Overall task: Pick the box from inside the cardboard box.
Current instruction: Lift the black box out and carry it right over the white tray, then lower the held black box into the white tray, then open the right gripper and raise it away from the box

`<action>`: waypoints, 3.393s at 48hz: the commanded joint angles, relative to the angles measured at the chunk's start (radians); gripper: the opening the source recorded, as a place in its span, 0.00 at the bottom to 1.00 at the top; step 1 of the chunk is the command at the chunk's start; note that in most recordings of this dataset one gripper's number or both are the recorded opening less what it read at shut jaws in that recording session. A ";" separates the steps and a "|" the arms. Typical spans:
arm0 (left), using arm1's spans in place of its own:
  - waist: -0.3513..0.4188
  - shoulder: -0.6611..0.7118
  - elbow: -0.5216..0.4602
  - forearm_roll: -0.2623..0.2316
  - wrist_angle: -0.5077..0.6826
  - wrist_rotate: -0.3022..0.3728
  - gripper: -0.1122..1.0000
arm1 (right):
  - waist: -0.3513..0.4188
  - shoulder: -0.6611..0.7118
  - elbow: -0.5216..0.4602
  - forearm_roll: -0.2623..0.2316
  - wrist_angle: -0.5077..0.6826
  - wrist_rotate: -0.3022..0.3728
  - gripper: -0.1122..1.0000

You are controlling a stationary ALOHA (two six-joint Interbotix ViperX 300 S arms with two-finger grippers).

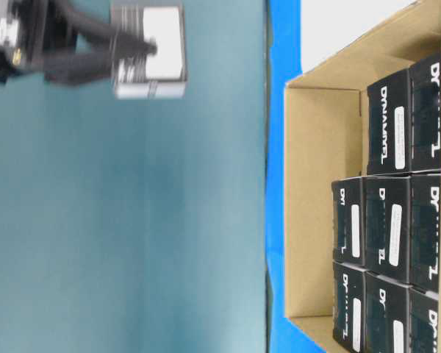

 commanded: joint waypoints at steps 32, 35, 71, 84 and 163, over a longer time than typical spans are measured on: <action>0.003 0.005 -0.031 0.003 -0.009 -0.003 0.04 | -0.009 -0.058 0.445 -0.049 -0.497 -0.091 0.67; 0.003 0.005 -0.031 0.002 -0.009 -0.003 0.04 | -0.009 -0.049 0.466 -0.049 -0.537 -0.097 0.67; 0.000 0.006 -0.040 0.003 -0.009 -0.003 0.04 | -0.012 0.060 0.491 -0.049 -0.630 -0.098 0.67; -0.002 0.006 -0.040 0.002 -0.009 -0.003 0.04 | -0.012 0.061 0.488 -0.049 -0.637 -0.092 0.67; 0.000 0.006 -0.041 0.002 0.008 -0.006 0.04 | -0.034 -0.261 0.459 -0.017 -0.644 0.026 0.97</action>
